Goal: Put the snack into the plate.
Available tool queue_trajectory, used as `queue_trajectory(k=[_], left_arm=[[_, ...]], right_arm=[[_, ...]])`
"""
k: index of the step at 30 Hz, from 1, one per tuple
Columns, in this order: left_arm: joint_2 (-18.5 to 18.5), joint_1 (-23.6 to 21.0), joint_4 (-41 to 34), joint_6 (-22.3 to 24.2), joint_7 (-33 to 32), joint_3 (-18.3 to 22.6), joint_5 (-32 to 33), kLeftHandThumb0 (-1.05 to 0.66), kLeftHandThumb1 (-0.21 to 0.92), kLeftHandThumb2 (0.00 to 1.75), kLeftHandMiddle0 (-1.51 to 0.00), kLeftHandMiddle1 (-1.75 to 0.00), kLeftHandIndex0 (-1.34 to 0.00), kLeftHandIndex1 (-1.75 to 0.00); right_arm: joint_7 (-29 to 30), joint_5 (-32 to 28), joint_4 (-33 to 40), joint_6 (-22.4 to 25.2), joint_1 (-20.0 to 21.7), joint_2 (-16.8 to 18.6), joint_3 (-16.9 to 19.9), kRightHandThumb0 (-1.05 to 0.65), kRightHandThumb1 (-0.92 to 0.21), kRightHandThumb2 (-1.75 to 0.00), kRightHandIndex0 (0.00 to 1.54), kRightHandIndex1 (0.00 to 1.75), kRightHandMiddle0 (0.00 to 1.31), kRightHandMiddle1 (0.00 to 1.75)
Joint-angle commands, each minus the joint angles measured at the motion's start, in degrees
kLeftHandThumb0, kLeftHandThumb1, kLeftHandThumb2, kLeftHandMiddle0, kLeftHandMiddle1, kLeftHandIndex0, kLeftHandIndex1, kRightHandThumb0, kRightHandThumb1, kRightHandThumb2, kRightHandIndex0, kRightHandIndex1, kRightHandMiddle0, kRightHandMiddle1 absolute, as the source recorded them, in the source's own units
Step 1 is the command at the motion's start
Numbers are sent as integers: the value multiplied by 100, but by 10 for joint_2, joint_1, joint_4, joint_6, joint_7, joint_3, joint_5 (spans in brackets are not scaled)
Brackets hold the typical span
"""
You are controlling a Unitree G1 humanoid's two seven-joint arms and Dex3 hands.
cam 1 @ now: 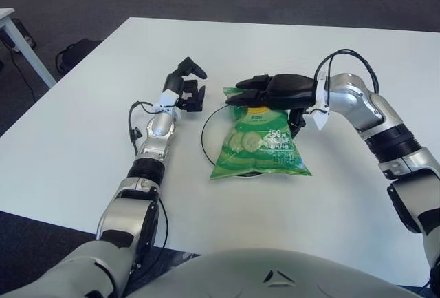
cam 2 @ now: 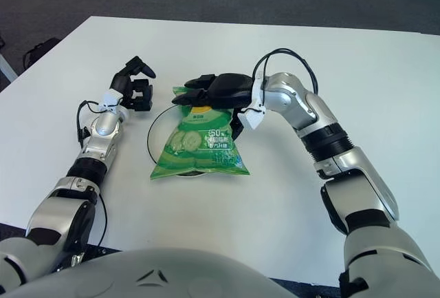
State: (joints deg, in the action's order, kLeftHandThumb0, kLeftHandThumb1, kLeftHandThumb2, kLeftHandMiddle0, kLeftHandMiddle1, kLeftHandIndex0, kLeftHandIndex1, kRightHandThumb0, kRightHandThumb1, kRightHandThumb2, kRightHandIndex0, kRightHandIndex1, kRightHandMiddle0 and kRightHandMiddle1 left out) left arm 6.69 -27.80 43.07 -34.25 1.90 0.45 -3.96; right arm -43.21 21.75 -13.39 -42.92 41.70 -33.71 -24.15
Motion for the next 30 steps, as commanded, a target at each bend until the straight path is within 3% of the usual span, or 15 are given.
queue_trajectory(k=[1,15,21,25,30], left_arm=[[-16,77,52,4,10,-6,3,-51,25,140,-127,-175,-66,-175],[-16,76,49,8,20,-1,16,-49,30,134,-121,-175,-63,-175],[-15,73,54,7,27,2,20,-48,31,132,-119,-175,-61,-175],[-14,72,57,7,28,3,19,-48,31,132,-119,-175,-61,-175],[-11,70,61,5,25,2,16,-48,32,132,-118,-175,-61,-175]], right_arm=[[-36,-35,1,8,25,-13,1,-84,-48,-62,0,0,0,1],[-171,-131,-75,-23,116,-51,8,-94,-60,-46,0,0,0,0],[-236,-180,-114,-2,161,-62,18,-97,-63,-41,0,0,0,0],[-279,-222,-129,52,168,-55,28,-97,-62,-40,0,0,0,0],[-318,-232,-162,115,187,-73,49,-99,-62,-39,0,0,0,0]])
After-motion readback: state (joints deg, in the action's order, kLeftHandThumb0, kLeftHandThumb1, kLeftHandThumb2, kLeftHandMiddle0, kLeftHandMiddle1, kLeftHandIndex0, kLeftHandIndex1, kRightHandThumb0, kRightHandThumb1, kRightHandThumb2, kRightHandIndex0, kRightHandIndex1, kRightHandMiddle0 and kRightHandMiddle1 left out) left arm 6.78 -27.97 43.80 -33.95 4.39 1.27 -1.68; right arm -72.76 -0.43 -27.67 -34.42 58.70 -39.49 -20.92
